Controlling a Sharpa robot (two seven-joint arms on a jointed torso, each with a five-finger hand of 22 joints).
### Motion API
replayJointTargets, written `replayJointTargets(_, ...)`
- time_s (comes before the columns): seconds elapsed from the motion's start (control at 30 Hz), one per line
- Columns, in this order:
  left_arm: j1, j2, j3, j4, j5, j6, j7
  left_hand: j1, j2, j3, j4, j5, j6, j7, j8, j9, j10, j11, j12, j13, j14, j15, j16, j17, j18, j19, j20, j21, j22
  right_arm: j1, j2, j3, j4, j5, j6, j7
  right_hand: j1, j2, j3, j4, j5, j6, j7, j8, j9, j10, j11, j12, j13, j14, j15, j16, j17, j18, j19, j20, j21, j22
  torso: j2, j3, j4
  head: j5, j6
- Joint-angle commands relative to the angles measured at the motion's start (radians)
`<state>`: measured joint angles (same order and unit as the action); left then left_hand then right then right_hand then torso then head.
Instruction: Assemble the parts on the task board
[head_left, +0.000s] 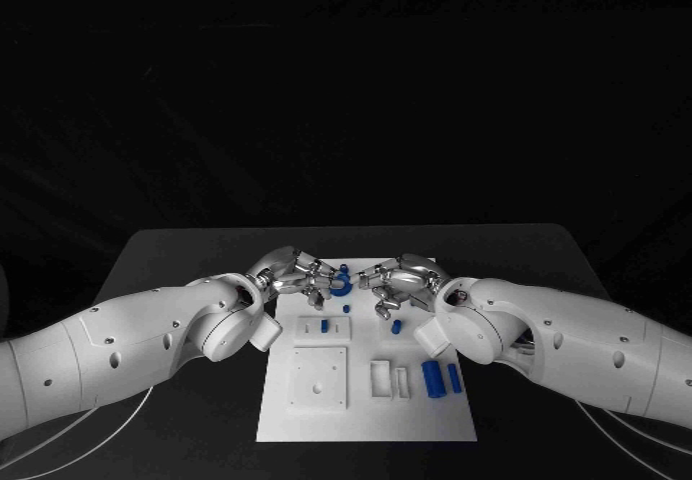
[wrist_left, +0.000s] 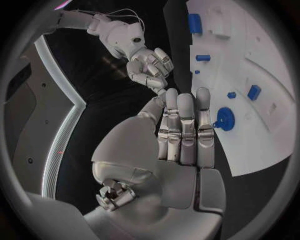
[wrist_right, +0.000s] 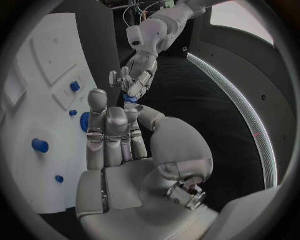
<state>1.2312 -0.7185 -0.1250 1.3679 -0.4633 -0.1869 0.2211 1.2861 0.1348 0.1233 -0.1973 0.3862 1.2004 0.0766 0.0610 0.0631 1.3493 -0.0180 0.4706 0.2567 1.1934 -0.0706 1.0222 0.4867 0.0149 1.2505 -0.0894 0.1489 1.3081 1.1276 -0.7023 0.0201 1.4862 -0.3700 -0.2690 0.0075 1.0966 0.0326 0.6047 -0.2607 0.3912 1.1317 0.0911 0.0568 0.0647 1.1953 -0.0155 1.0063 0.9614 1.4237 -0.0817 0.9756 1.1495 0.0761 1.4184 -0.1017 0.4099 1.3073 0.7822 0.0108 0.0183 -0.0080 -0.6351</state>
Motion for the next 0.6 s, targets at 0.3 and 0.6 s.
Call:
replayJointTargets(0.3,-0.001,0.004,-0.001,0.007,-0.144,-0.032,-0.08,-0.007,-0.003,0.003,-0.01,0.013,0.049,-0.024,0.003,0.019,0.008,-0.001,-0.005,-0.001,-0.001,0.0,0.004,0.002,0.012,-0.008,-0.002,0.006,0.02,0.0,0.008,0.001,0.01,-0.006,0.022,0.027,0.008,0.001,0.004,-0.002,-0.004,0.007,0.002,0.006,0.002,0.009,-0.002,0.001,0.001,0.008,0.0,0.002,0.001,0.012,-0.007,0.0,0.004,0.039,0.0,-0.0006,-0.0002,-0.003,-0.002)
replayJointTargets(0.6,-0.001,0.006,-0.002,0.014,-0.159,-0.03,-0.088,-0.01,-0.003,0.004,-0.011,0.013,0.049,-0.024,0.003,0.017,0.008,-0.002,-0.005,-0.001,-0.001,0.0,0.004,0.002,0.012,-0.009,-0.002,0.009,0.02,0.0,0.016,0.001,0.009,-0.005,0.054,0.01,0.009,0.002,0.002,-0.002,-0.012,0.006,0.002,0.006,0.002,0.007,-0.001,-0.001,0.0,0.007,0.0,0.0,0.0,0.012,-0.009,0.0,0.0,0.038,0.0,-0.0016,-0.0005,-0.004,-0.004)
